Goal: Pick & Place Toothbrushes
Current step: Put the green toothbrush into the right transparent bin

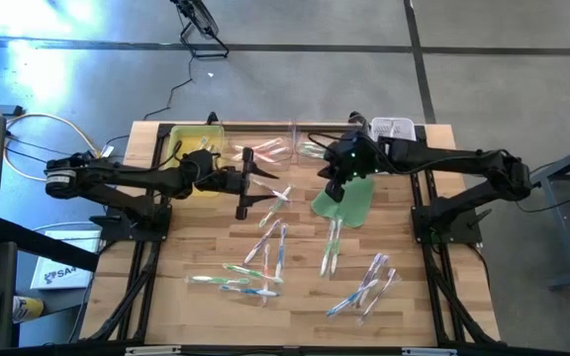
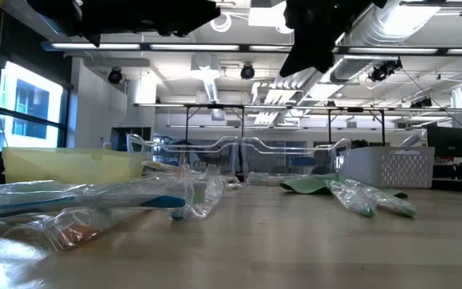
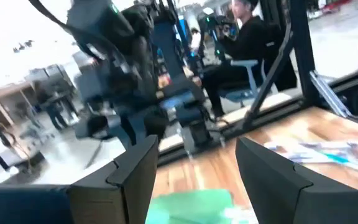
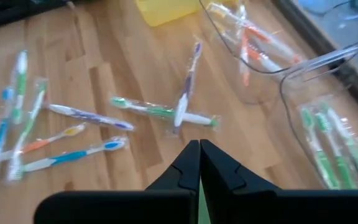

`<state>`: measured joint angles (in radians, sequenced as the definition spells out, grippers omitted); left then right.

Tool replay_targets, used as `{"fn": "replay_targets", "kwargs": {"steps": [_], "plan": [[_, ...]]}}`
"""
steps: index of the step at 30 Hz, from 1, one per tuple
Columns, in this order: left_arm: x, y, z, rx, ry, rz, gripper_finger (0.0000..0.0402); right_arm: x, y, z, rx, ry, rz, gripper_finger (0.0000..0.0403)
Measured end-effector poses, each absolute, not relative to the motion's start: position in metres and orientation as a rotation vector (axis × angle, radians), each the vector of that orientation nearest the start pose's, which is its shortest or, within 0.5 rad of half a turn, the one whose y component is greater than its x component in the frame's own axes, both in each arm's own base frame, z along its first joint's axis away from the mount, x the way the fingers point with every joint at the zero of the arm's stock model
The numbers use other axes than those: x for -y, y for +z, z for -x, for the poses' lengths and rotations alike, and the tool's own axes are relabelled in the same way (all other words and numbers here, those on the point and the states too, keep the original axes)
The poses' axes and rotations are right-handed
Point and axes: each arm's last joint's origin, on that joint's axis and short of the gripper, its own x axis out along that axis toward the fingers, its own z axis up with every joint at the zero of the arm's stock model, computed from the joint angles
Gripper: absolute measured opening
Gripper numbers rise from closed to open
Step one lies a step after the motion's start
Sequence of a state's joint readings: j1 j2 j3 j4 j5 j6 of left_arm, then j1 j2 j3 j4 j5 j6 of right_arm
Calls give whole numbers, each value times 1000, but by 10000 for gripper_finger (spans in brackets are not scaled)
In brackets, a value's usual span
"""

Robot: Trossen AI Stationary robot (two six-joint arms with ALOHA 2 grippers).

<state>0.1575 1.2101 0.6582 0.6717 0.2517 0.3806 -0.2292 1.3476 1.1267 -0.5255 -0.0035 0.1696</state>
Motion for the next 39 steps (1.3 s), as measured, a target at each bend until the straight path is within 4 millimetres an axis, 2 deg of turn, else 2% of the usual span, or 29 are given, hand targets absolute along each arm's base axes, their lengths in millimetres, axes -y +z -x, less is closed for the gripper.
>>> {"fn": "replay_targets", "kwargs": {"steps": [6,16,22,28,31,39], "plan": [[-34,286,-248,24,-2,-445,194,58,290,-283,-661,-234,-185,2],[-33,292,-233,-35,34,-493,101,55,262,-286,-481,-116,-200,2],[-37,285,-232,-143,142,-544,45,55,267,-287,-421,-88,-194,2],[-37,284,-229,-168,153,-544,5,47,277,-282,-387,-18,-179,2],[-38,289,-224,-171,212,-551,3,39,285,-277,-359,55,-163,2],[-38,292,-208,-240,278,-569,5,22,303,-263,-310,117,-117,2]]}}
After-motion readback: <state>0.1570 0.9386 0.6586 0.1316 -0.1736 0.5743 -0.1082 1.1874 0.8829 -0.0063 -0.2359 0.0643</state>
